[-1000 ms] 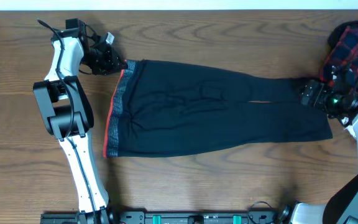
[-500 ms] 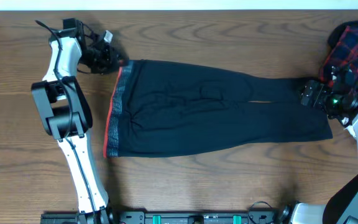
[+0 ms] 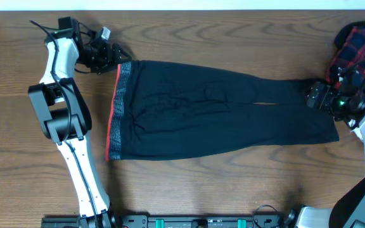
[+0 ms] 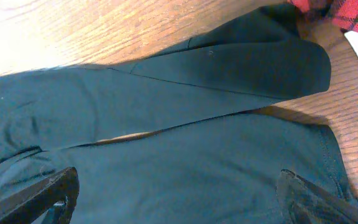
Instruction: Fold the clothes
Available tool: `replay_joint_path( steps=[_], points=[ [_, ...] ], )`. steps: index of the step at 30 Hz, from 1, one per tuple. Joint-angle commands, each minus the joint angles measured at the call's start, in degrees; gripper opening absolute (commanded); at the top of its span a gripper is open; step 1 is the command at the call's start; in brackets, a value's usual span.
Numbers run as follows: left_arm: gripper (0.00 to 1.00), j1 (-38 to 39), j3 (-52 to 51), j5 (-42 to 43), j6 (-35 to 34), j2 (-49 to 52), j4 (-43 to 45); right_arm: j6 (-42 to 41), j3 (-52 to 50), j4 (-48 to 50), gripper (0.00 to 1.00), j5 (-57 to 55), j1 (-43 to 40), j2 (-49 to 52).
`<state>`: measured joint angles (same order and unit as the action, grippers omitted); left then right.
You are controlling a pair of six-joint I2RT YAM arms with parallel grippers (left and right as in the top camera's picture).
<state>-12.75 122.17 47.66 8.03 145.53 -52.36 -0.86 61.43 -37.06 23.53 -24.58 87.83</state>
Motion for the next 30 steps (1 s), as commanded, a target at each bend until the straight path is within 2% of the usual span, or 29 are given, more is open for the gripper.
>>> replay_joint_path(
  steps=[1,4,13,18,21,26,30],
  points=[
    [0.75,-1.4,-0.8,6.1,2.5,2.0,-0.2,-0.8,0.5,-0.1,0.99,0.6,-0.1,-1.3],
    [0.74,-1.7,-0.8,10.9,3.8,2.0,-0.2,-0.8,0.5,0.0,0.99,0.7,-0.1,-1.3],
    [0.8,-1.7,-2.7,10.5,4.4,2.8,-0.2,-0.8,0.5,0.0,0.99,1.0,-0.1,-1.3],
    [0.81,-1.7,-2.8,-1.6,0.9,3.8,-0.3,-0.8,0.5,-0.1,0.99,1.9,-0.1,-1.3],
    [0.83,-1.7,-2.8,-2.8,0.7,3.8,-0.6,-0.8,0.5,-0.1,0.99,2.0,-0.1,-1.3],
    [0.88,-1.7,-2.8,8.0,7.1,4.0,-2.7,-0.8,0.5,0.0,0.99,2.0,0.1,-1.4],
    [0.91,-1.9,-2.8,10.3,7.6,4.0,-2.9,-0.8,0.5,0.0,0.99,2.0,0.6,-1.4]
  ],
)
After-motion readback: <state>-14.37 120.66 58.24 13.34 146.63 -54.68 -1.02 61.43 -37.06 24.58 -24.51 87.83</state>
